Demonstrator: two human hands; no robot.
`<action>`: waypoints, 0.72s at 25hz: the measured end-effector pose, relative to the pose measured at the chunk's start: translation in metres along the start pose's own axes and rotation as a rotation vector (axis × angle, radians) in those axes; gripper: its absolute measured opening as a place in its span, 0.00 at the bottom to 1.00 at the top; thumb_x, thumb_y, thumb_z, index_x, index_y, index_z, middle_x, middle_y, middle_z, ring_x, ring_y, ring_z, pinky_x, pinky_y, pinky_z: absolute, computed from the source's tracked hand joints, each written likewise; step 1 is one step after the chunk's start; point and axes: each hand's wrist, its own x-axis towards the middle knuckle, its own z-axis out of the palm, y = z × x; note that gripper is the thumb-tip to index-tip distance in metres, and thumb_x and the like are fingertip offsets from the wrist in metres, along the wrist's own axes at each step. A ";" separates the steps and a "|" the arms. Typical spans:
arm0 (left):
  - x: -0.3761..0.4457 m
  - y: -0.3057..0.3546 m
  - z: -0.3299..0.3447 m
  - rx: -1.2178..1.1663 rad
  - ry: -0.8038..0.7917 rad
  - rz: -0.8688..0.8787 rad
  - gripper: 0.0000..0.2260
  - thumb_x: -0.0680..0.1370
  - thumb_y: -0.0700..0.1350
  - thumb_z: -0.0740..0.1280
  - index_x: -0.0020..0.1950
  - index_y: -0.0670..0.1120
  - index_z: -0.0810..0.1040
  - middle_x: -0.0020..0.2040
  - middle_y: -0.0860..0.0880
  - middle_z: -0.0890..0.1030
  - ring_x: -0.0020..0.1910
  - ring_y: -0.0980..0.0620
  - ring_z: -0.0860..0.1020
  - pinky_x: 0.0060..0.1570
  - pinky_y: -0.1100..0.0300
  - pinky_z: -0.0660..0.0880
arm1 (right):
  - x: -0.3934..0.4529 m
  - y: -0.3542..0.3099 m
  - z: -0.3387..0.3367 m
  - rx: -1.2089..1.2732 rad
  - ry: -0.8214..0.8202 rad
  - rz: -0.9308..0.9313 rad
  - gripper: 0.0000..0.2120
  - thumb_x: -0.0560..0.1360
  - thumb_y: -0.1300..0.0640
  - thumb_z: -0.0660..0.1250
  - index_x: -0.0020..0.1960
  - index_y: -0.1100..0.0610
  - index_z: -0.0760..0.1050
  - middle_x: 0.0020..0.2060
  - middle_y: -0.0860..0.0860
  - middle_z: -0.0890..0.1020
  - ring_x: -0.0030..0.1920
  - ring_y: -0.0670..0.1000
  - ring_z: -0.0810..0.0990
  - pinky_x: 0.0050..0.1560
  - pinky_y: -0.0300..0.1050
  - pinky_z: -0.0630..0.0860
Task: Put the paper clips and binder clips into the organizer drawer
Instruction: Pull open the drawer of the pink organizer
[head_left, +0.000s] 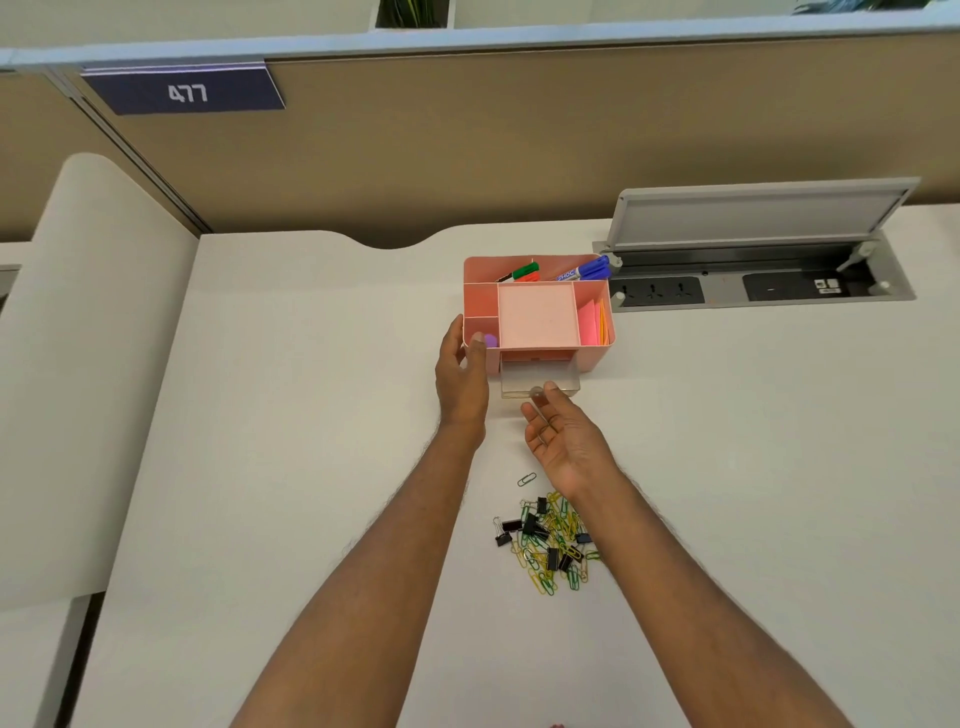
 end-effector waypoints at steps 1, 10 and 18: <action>-0.001 0.000 0.000 0.004 -0.002 0.001 0.21 0.83 0.59 0.61 0.76 0.59 0.67 0.72 0.54 0.75 0.71 0.51 0.73 0.65 0.49 0.78 | 0.000 0.001 0.000 0.000 -0.003 0.000 0.05 0.78 0.54 0.72 0.52 0.54 0.80 0.49 0.50 0.85 0.52 0.50 0.84 0.45 0.41 0.77; 0.001 -0.003 -0.001 0.035 -0.013 0.002 0.21 0.83 0.61 0.61 0.76 0.61 0.67 0.73 0.54 0.74 0.71 0.49 0.73 0.66 0.45 0.77 | 0.002 -0.001 -0.004 -0.025 -0.022 0.008 0.16 0.77 0.54 0.73 0.63 0.57 0.78 0.50 0.50 0.85 0.54 0.50 0.83 0.42 0.39 0.79; -0.044 0.002 -0.030 0.173 -0.025 -0.029 0.24 0.85 0.57 0.58 0.80 0.51 0.62 0.78 0.50 0.67 0.74 0.51 0.68 0.70 0.56 0.66 | -0.030 -0.014 -0.059 -0.613 0.099 -0.241 0.14 0.78 0.53 0.72 0.62 0.53 0.76 0.58 0.53 0.82 0.54 0.51 0.82 0.54 0.47 0.79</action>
